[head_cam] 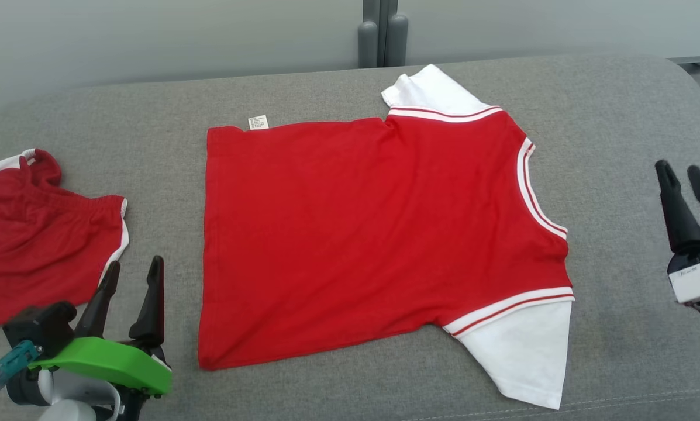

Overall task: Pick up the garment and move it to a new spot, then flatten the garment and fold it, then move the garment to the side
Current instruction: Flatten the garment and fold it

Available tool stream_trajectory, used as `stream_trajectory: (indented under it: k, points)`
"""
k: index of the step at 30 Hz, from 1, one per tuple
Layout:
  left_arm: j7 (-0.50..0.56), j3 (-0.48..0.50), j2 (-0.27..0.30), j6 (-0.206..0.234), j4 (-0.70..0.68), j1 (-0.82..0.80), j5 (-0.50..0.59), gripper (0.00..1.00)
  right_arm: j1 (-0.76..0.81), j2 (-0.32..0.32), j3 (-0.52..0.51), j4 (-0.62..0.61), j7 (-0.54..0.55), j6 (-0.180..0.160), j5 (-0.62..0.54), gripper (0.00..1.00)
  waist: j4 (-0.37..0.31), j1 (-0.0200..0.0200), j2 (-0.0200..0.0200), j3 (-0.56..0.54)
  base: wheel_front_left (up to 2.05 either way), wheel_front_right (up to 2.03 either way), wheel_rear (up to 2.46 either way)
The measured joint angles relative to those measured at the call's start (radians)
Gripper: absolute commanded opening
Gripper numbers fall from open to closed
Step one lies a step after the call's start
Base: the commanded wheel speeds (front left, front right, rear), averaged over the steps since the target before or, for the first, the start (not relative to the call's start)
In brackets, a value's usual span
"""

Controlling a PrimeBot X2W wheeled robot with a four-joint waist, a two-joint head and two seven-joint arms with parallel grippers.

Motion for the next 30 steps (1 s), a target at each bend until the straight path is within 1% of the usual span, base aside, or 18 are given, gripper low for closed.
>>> stream_trajectory:
  k: [4,6,9,12,16,21,23,25,27,30]
  points:
    - [0.0,-0.014,-0.02,0.0,0.002,0.005,0.002,1.0,-0.014,0.003,-0.041,-0.028,0.0,-0.05,-0.155,1.0,-0.003,0.0,0.0,-0.002,0.0,0.0,0.0]
    - [-0.005,-0.017,-0.021,0.001,0.002,0.011,0.013,1.0,-0.014,0.018,-0.062,-0.043,0.0,-0.075,-0.211,1.0,-0.004,0.0,0.0,-0.003,0.0,0.0,0.0]
    - [-0.022,-0.003,-0.022,0.008,-0.005,0.011,0.037,1.0,-0.01,0.039,-0.076,-0.071,0.0,-0.099,-0.284,1.0,-0.004,0.0,0.0,-0.003,0.0,0.0,0.0]
    - [-0.035,0.009,-0.025,0.008,-0.018,0.011,0.063,1.0,-0.008,0.068,-0.084,-0.103,0.0,-0.109,-0.332,1.0,-0.004,0.0,0.0,-0.002,0.0,0.0,0.0]
    - [-0.042,0.034,-0.025,0.016,-0.024,0.011,0.113,1.0,-0.002,0.111,-0.091,-0.132,0.0,-0.119,-0.365,1.0,-0.004,0.0,0.0,-0.002,0.0,0.0,0.0]
    - [-0.044,0.051,-0.034,0.016,-0.033,0.011,0.142,1.0,0.029,0.132,-0.082,-0.136,0.0,-0.119,-0.421,1.0,-0.001,0.0,0.0,-0.004,0.0,0.0,0.0]
    - [-0.044,0.057,-0.045,0.017,-0.035,0.011,0.152,1.0,0.052,0.134,-0.075,-0.13,0.0,-0.128,-0.45,1.0,0.0,0.0,0.0,-0.004,0.0,0.0,0.0]
    - [-0.044,0.057,-0.053,0.017,-0.035,0.013,0.17,1.0,0.069,0.141,-0.07,-0.121,0.0,-0.128,-0.467,1.0,0.002,0.0,0.0,-0.004,0.0,0.0,0.0]
    - [-0.044,0.057,-0.054,0.018,-0.035,0.018,0.182,1.0,0.081,0.154,-0.067,-0.118,0.0,-0.135,-0.483,1.0,0.003,0.0,0.0,-0.004,0.0,0.0,0.0]
    - [-0.044,0.06,-0.056,0.018,-0.038,0.035,0.192,1.0,0.085,0.168,-0.066,-0.119,0.0,-0.135,-0.503,1.0,0.004,0.0,0.0,-0.003,0.0,0.0,0.0]
